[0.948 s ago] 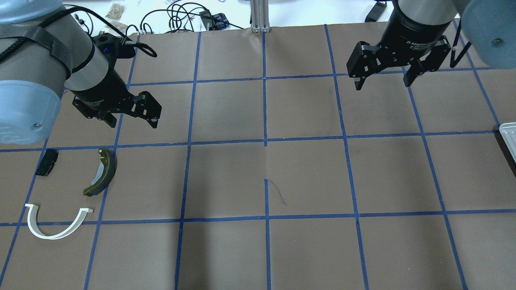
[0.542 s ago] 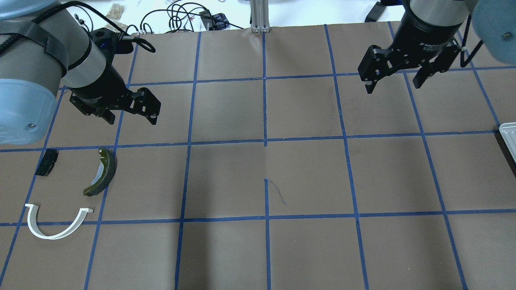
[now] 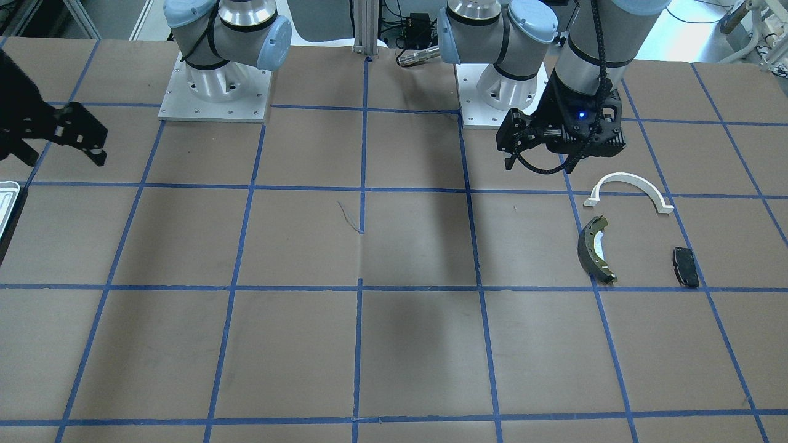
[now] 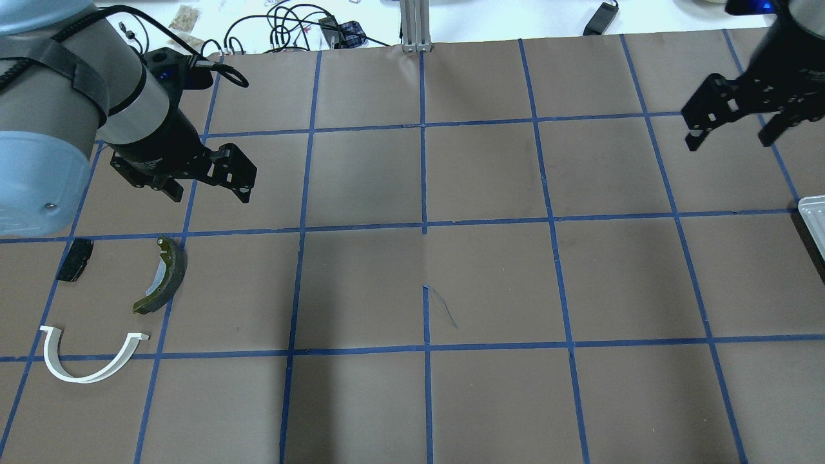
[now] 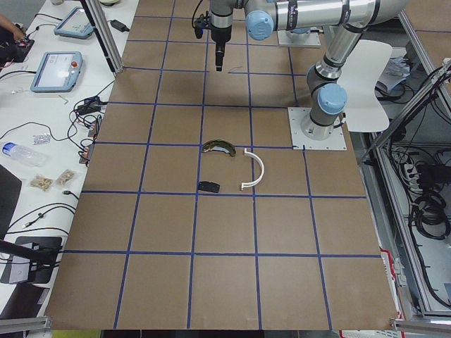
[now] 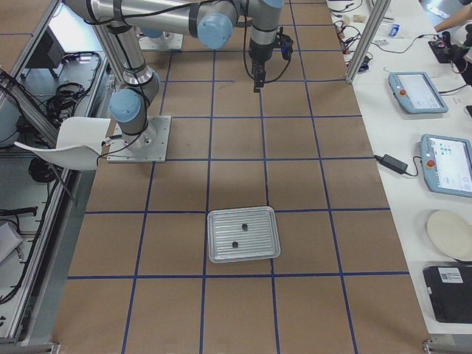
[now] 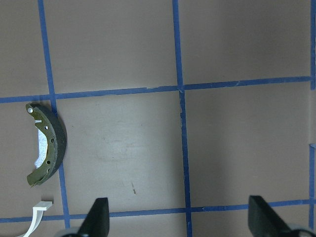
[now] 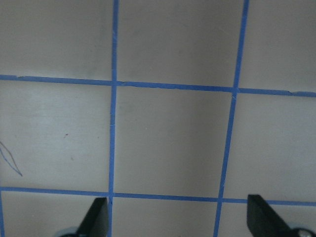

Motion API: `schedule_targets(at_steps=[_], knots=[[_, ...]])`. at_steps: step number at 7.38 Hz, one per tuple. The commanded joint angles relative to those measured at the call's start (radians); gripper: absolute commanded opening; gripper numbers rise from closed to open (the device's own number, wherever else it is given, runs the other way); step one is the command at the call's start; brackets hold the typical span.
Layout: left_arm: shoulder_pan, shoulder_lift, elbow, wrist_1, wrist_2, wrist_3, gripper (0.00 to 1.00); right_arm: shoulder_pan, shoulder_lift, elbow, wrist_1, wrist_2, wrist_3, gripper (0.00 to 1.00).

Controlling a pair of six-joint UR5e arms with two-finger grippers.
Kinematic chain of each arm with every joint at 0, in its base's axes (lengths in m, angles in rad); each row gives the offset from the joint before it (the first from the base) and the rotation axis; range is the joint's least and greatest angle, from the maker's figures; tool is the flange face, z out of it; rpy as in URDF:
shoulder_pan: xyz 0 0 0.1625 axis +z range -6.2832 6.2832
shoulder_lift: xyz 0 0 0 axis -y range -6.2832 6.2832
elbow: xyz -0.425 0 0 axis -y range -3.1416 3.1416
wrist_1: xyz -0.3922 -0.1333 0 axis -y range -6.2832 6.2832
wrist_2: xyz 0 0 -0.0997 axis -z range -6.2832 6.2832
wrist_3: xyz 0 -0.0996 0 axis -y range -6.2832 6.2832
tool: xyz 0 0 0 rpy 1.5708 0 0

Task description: Place bearing gear from tray to pile

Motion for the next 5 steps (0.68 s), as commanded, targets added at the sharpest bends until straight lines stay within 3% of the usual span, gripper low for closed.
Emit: schedule_targets(at_steps=[1,5], knots=[[0.0,-0.001,-0.005,0.0,-0.001,0.003,1.0,-0.172,0.045,0.066,-0.151,-0.055,-0.145,1.0],[0.002,-0.004,-0.003,0.001,-0.003,0.007,1.0,-0.452,0.28,0.078,-0.462,-0.042,-0.525,1.0]])
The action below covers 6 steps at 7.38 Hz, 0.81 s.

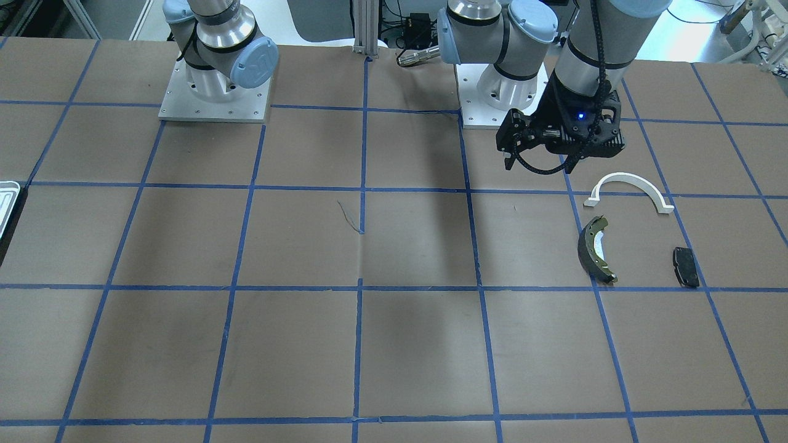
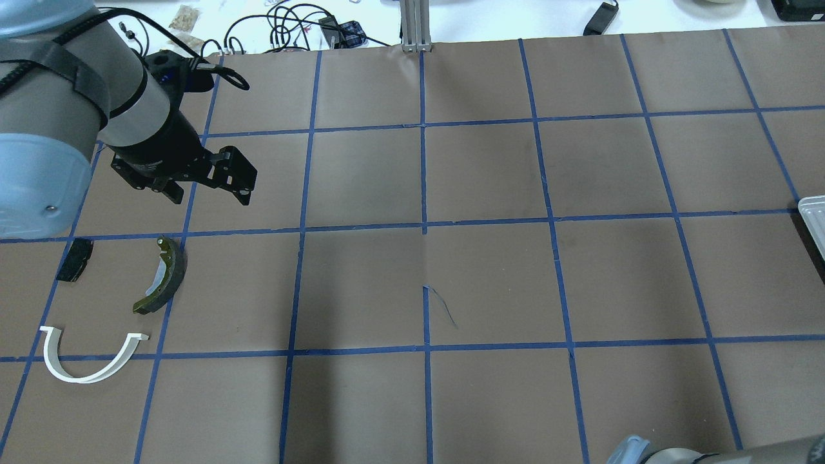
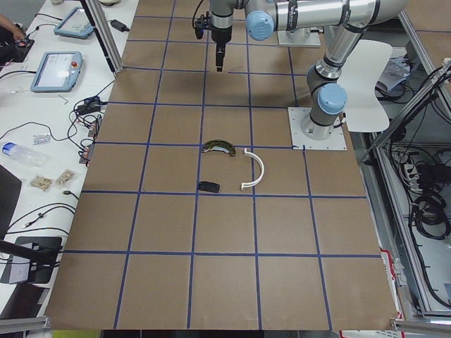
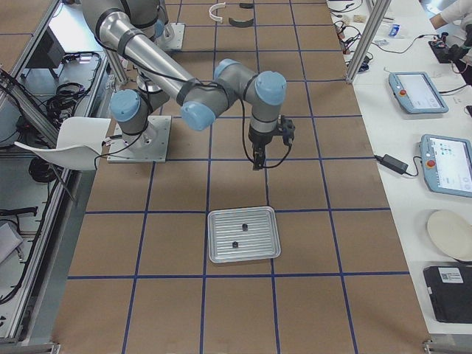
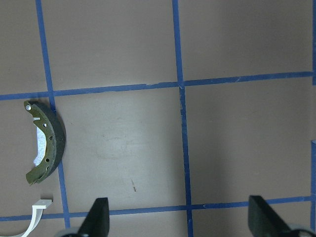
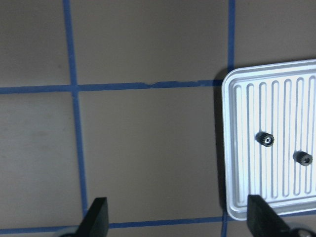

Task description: Place bearing gear from tray to pile

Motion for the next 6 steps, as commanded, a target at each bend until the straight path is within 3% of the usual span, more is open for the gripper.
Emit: schedule_targets(at_steps=[1,3,4,6], knots=[[0.002,-0.005,0.0,0.003,-0.003,0.002,1.0,-0.127,0.139,0.003,-0.162,0.014,-0.186,0.99],[0.0,0.001,0.0,0.001,0.0,0.003,1.0,-0.191,0.265,0.003,-0.266,0.059,-0.234,0.9],[0.0,0.001,0.0,0.0,0.002,0.003,1.0,-0.191,0.301,0.003,-0.288,0.061,-0.263,0.9],[0.002,0.004,0.0,0.0,0.0,0.003,1.0,-0.191,0.31,0.023,-0.285,0.058,-0.279,0.81]])
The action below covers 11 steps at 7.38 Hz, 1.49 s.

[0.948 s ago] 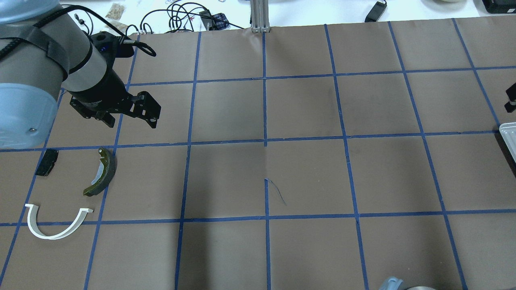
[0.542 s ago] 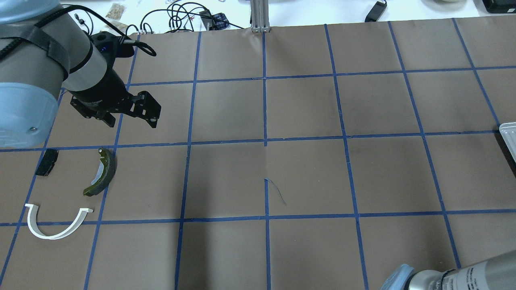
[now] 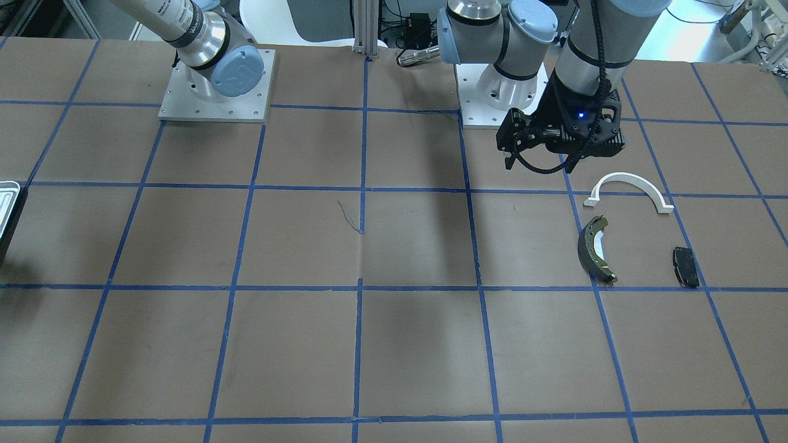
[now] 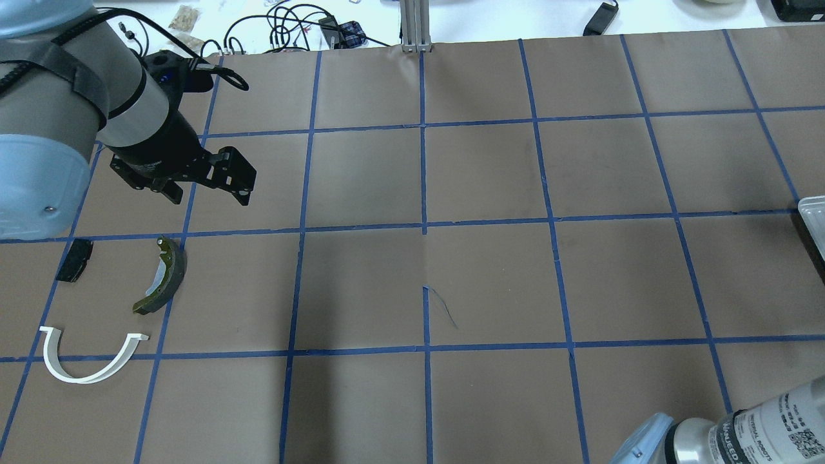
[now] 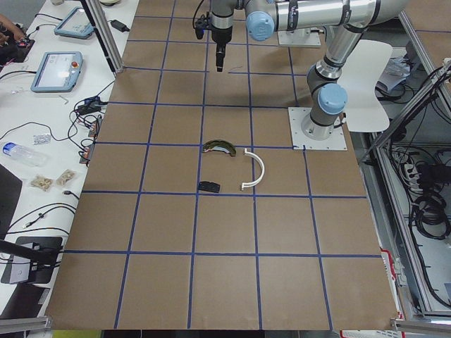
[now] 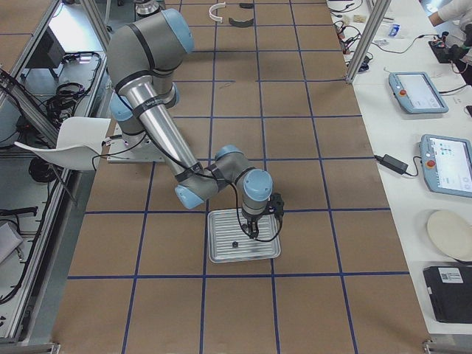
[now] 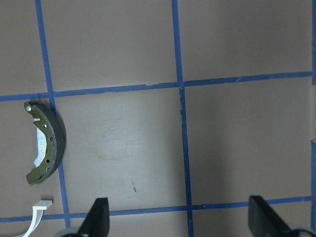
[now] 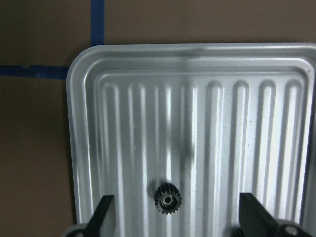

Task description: Place bearing gear from tray to pile

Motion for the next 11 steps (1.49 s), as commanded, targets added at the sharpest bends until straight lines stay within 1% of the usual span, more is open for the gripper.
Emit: schedule_targets(at_steps=[1,2,3,4,5,6,7,9,10,11], knots=[[0.001,0.0,0.0,0.0,-0.001,0.0,1.0,-0.002,0.009,0.05,-0.036,-0.006,-0.018,0.74],[0.001,0.002,0.0,0.001,-0.003,0.0,1.0,-0.002,0.01,0.077,-0.105,-0.007,-0.03,0.71],[0.003,0.002,0.0,0.001,-0.003,0.0,1.0,-0.002,0.01,0.088,-0.115,-0.009,-0.073,0.66],[0.003,0.002,0.0,0.001,-0.001,0.0,1.0,-0.002,0.01,0.086,-0.115,-0.011,-0.082,0.65],[0.003,0.005,0.0,0.0,-0.001,0.0,1.0,-0.002,0.01,0.089,-0.113,-0.012,-0.082,0.6],[0.006,0.003,0.0,0.001,-0.003,0.0,1.0,-0.002,0.009,0.088,-0.115,-0.011,-0.084,0.52],[0.007,0.0,0.005,0.003,-0.003,-0.001,1.0,-0.002,0.007,0.086,-0.115,-0.009,-0.084,0.46],[0.007,0.002,0.003,0.0,0.002,-0.006,1.0,-0.002,0.003,0.075,-0.116,-0.009,-0.085,0.38],[0.007,0.002,0.002,0.0,0.002,-0.011,1.0,-0.002,0.004,0.083,-0.119,-0.008,-0.085,0.3],[0.006,0.0,0.0,0.0,-0.001,-0.011,1.0,-0.003,0.003,0.08,-0.118,-0.009,-0.085,0.23]])
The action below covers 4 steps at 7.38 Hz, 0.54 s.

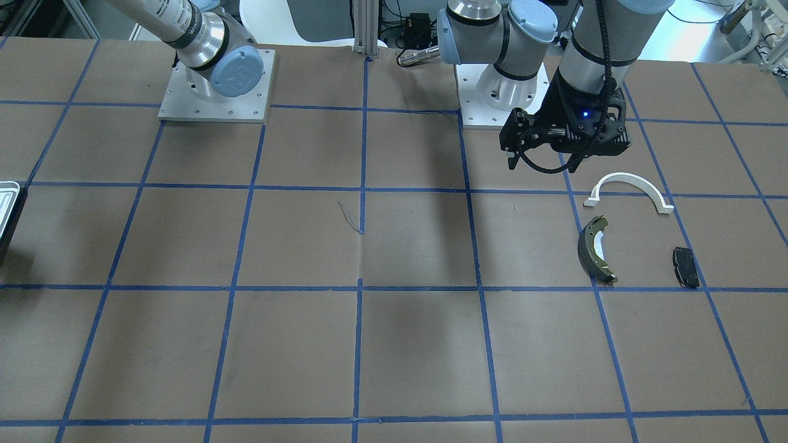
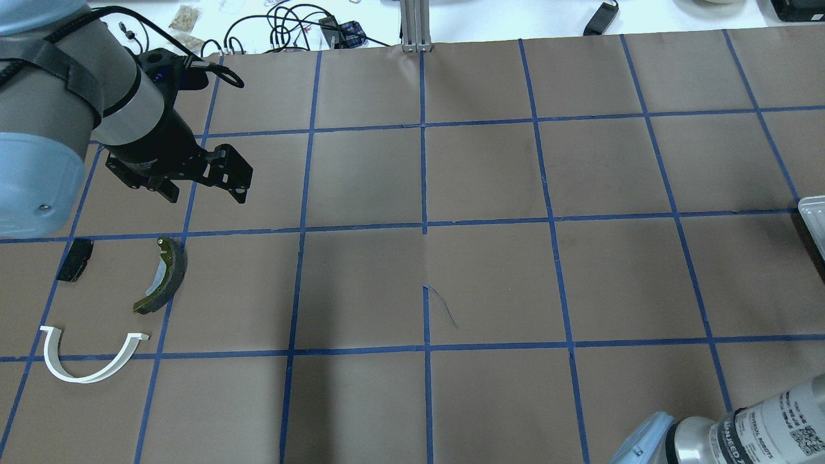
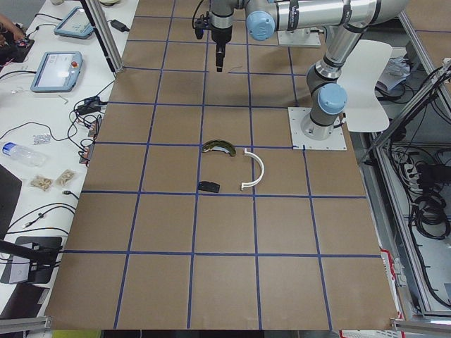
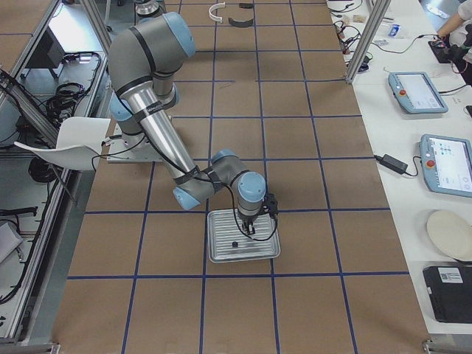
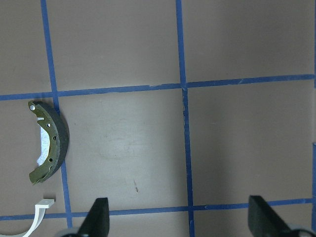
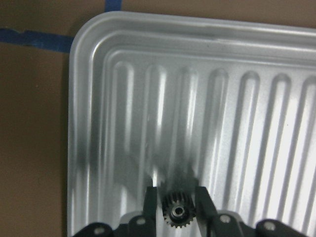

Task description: Place bearing gear from tray to pile

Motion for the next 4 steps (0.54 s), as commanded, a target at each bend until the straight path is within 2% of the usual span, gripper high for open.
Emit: schedule_targets(at_steps=[1,4], knots=[[-0.003,-0.001,-0.001,-0.002,-0.002,-0.001,1.0,-0.001,0.0,0.005,-0.002,0.001,-0.002,0.21],[-0.003,0.006,-0.003,-0.014,0.003,-0.002,1.0,0.0,-0.007,-0.007,0.004,-0.005,0.01,0.16]])
